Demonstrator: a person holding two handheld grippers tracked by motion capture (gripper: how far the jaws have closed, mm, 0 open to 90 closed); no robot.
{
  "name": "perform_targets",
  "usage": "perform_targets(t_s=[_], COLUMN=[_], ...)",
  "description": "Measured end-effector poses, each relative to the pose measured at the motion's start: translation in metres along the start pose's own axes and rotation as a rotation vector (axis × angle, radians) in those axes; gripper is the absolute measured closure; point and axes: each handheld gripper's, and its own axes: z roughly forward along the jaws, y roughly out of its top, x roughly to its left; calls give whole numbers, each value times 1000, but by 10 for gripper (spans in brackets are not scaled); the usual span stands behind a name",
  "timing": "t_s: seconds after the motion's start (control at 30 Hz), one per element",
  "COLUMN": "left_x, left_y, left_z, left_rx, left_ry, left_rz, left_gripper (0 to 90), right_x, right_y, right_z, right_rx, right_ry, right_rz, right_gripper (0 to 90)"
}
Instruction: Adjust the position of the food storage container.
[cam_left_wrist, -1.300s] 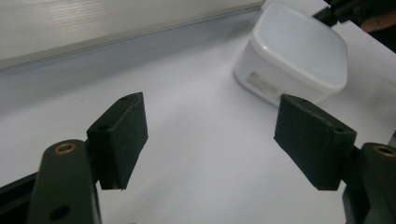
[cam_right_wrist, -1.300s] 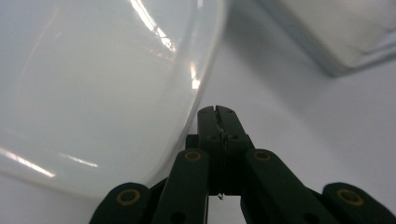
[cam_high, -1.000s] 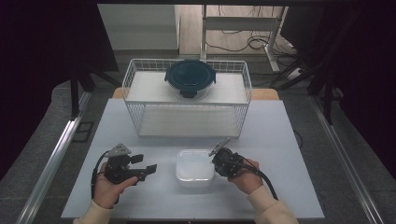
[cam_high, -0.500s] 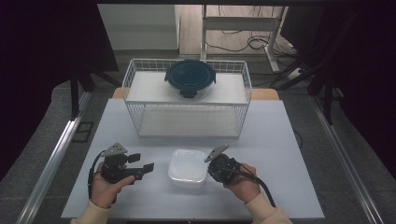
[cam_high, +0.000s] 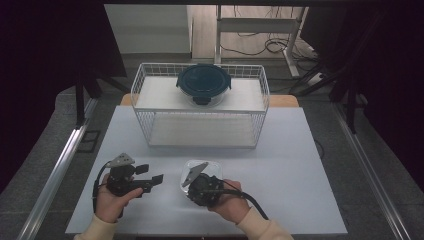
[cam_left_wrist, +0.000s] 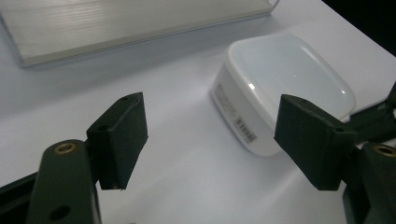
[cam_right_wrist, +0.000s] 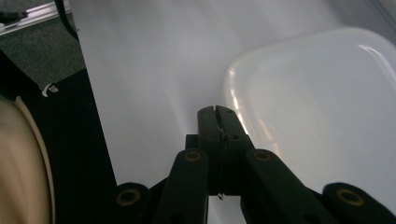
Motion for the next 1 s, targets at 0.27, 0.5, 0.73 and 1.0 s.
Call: perform_targets(t_s=[0.27,0.5,0.73,1.0], left_x=[4,5,7,7], left_y=[0,-1,-1,-2], left_z=[-2,0,-1,-1], left_rx=[-4,2,0,0], left_ry=[11,11,16,17], left_rz=[-11,-14,-19,-18], left_gripper=[253,253,253,253], right_x=[5,-6,-31,-59], right_y=[14,25,35,36], right_z=[25,26,33,37], right_rx=[41,19,7,5], right_ry=[-22,-74,-95,-123], right_rz=[-19,31,105,183], right_gripper=[897,897,897,897])
